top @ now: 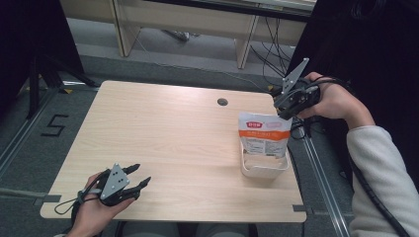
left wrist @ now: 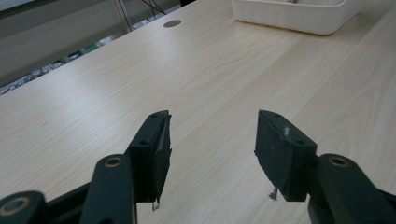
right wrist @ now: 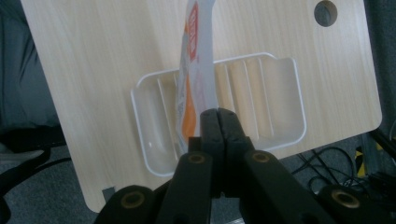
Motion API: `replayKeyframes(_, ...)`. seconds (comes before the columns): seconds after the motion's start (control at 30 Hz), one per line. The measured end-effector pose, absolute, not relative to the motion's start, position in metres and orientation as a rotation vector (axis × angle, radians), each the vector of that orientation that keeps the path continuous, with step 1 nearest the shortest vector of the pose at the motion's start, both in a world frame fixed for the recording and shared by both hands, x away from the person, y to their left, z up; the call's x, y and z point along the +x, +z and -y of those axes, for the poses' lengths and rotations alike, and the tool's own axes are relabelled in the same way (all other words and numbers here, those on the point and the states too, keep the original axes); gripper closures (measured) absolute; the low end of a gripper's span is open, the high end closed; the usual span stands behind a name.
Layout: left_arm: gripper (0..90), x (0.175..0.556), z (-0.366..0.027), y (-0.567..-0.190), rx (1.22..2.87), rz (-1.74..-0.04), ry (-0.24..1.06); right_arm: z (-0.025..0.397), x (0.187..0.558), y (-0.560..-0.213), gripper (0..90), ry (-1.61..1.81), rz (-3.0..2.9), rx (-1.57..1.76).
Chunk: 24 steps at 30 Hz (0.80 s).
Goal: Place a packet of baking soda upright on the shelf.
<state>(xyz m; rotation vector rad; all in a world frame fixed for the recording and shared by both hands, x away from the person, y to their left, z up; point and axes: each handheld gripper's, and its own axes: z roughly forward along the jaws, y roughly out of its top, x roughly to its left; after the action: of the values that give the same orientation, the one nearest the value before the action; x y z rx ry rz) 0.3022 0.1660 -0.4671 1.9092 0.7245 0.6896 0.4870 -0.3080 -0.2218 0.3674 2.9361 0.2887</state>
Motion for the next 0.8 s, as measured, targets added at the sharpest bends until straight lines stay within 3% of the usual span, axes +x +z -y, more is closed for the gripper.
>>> replayKeyframes(0.8, 44.6, 0.3020, -0.1660, -0.4674, 1.902, -0.733, 0.689, 0.3069, 0.4937, -0.2312, 90.0, 0.263, -2.909, 0.325)
